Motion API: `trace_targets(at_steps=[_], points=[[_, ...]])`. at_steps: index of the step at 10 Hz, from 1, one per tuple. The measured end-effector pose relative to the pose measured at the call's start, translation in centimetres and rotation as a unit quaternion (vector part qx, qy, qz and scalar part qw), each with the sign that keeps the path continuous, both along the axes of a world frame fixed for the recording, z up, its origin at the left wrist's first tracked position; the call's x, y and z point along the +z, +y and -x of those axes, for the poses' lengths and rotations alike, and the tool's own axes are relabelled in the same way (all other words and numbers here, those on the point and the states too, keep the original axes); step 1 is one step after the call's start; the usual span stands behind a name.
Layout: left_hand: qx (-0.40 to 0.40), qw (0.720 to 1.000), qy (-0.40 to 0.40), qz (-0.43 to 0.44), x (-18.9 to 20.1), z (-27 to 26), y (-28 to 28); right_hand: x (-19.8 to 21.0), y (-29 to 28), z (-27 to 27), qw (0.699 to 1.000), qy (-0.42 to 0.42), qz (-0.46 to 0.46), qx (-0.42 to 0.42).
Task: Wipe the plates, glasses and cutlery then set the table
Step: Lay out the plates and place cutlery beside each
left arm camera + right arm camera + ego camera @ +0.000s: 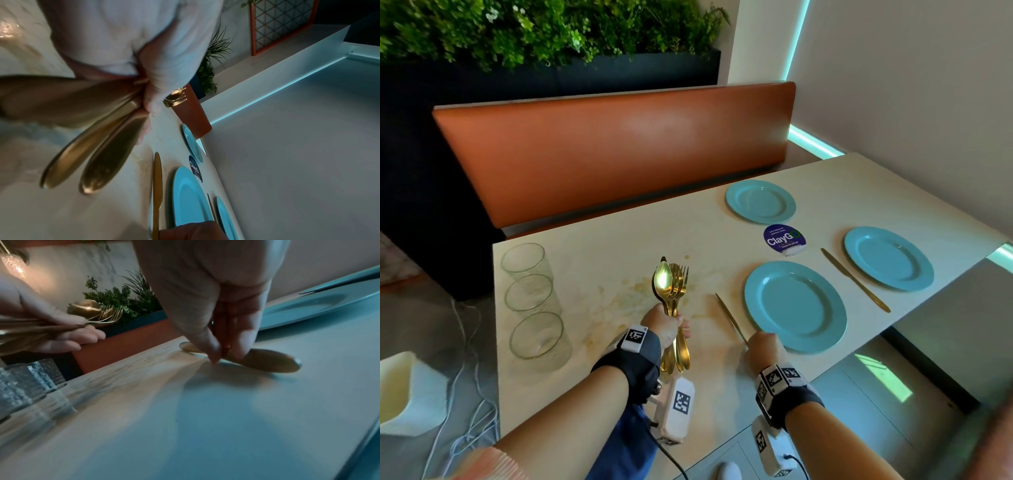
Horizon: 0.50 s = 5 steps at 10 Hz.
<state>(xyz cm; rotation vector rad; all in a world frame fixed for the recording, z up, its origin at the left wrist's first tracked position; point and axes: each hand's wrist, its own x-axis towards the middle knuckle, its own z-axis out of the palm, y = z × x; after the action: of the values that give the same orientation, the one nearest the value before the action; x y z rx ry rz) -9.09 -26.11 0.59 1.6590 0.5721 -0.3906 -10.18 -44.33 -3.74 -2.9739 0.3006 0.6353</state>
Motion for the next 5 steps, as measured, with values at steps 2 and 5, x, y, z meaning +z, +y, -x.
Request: trace_targets(at_steps=[2,5], points=[[0.007,1.0,-0.002,0.008,-0.2,0.7,0.1,-0.7,1.1,0.1,0.997,0.033,0.028,0.057],[-0.003,1.0,0.0,-0.007,-0.1,0.9,0.3,-2.7,0.5,-0.4,0.992,0.056,0.107,0.022]])
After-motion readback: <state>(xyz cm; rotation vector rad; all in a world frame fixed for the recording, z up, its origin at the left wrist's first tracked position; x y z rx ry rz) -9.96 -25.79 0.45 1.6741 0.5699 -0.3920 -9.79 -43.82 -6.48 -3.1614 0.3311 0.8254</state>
